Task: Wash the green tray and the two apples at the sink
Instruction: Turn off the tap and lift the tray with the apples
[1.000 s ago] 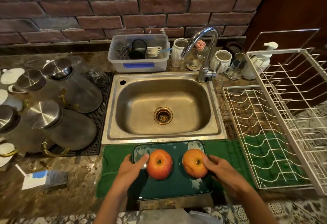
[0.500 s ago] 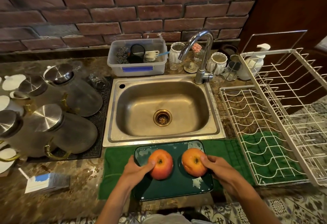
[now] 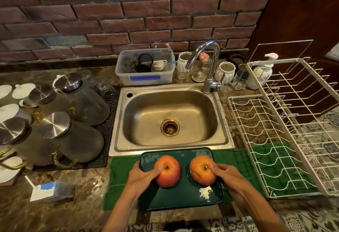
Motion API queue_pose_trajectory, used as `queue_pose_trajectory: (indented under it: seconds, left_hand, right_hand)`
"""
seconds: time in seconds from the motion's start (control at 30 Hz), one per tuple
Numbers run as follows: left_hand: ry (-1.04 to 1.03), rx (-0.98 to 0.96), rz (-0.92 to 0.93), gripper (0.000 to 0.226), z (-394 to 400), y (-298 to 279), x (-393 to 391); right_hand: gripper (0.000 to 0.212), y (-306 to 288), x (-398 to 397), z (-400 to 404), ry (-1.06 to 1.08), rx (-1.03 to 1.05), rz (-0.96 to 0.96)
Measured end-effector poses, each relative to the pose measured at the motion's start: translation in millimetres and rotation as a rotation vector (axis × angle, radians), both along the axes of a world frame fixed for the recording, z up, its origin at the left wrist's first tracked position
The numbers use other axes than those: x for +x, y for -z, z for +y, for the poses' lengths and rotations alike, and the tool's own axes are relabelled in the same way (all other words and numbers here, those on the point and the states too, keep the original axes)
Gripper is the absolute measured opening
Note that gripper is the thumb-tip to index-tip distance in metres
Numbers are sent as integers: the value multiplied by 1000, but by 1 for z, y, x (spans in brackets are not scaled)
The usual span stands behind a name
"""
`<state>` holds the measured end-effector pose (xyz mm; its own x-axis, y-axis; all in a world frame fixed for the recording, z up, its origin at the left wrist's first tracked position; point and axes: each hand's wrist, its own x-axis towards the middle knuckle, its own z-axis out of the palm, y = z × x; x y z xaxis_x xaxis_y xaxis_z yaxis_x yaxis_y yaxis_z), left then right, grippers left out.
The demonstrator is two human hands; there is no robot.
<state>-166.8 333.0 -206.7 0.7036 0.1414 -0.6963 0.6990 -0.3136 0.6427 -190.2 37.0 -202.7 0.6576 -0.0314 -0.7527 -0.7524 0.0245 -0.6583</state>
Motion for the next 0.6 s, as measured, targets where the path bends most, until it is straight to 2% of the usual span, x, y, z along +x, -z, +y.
queue_pose_trajectory:
  seconds: [0.07, 0.13, 0.27, 0.37, 0.4, 0.47, 0.5, 0.6]
  left_hand:
    - [-11, -14, -8, 99, -2, -9, 4]
    - [-18, -37, -11, 84, -2, -15, 9]
    - [-10, -42, -47, 78, -4, -34, 22]
    - [4, -57, -75, 36, -10, -56, 34]
    - [19, -56, -93, 33, -12, -65, 40]
    - [23, -46, -97, 38, -13, -76, 53]
    - [18, -47, -95, 48, -12, -81, 60]
    - [43, -21, -127, 111, -13, -104, 78]
  right_hand:
    - [90, -4, 4, -1, -7, -1, -7]
    - [97, -8, 9, -3, -3, -26, -19]
    - [96, -27, 24, -5, -7, -50, -61]
    - [79, -51, 37, -4, -25, -62, -97]
    - [71, -58, 42, -5, -29, -73, -98]
    - [60, -71, 52, -7, -25, -81, -101]
    - [59, -76, 57, -8, -19, -84, -110]
    - [81, -91, 74, -12, 11, -115, -141]
